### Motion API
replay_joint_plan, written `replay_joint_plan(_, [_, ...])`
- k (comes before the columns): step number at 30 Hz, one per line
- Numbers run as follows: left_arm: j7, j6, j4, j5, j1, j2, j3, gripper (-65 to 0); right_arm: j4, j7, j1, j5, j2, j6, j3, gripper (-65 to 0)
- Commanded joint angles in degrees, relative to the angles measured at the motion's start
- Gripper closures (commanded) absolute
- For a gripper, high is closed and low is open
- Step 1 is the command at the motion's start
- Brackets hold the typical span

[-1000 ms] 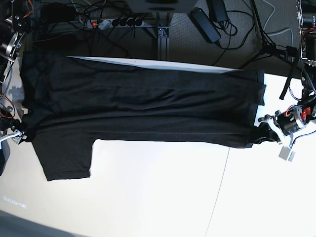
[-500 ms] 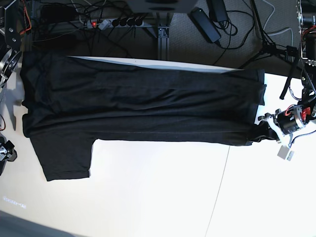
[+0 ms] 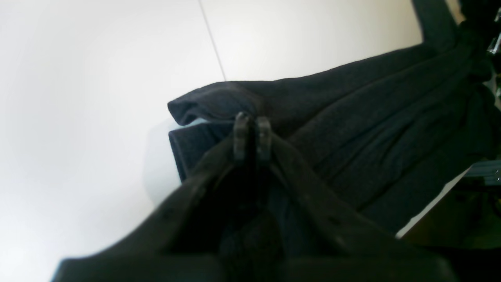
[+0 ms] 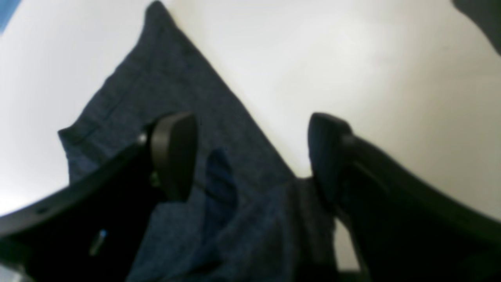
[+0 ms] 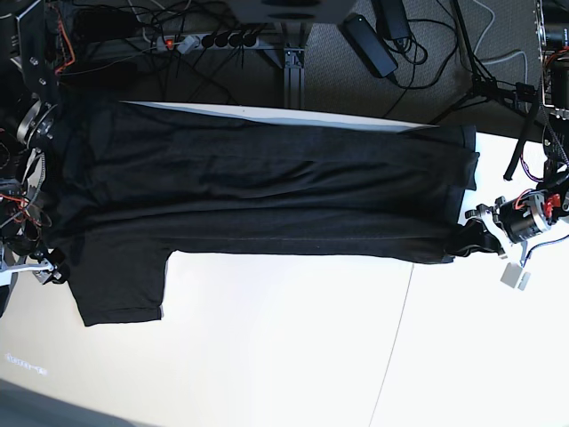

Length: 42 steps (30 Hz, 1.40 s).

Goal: Fold the T-shirt properly
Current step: 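Grasp the sleeve end with the right gripper and fold it inward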

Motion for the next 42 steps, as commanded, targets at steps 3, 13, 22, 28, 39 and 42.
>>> replay_joint_plan(3, [-0.98,-1.04,0.92,-1.88,-1.07,-1.11,-0.52,0.0,0.15,-1.79,1.22,-0.81,-1.36,1.36,-0.02,-43.9])
replay_joint_plan(13, [-0.96,-1.04,0.92,-2.23,-1.09,-1.11,-0.52,0.0,0.15,-3.13,1.27,-5.33,-6.19,2.19,-2.78,-43.9])
replay_joint_plan(22, [-0.96,-1.04,0.92,-2.21,-1.09,-1.11,-0.52,0.0,0.15,-3.08,1.27,-5.27,-6.34,1.97,-17.49,-18.4])
replay_joint_plan(28, [-0.98,-1.04,0.92,-2.23,-1.09,-1.09,-0.52,0.0,0.52,-1.36,1.27,-5.33,-6.29,1.92,-18.6,0.0])
replay_joint_plan(39, [-0.44,-1.04,4.0,-6.58,-0.96,-2.36,-0.55,0.0,15.3,-14.14,-1.33,0.79,-5.49,2.34,-18.6,0.0])
replay_joint_plan(42, [1.75,-1.04,6.03,-7.37,-0.66,-3.08,-0.52,0.0,24.02,-17.38,-5.97,7.21,-3.85,2.38,-18.6,0.0])
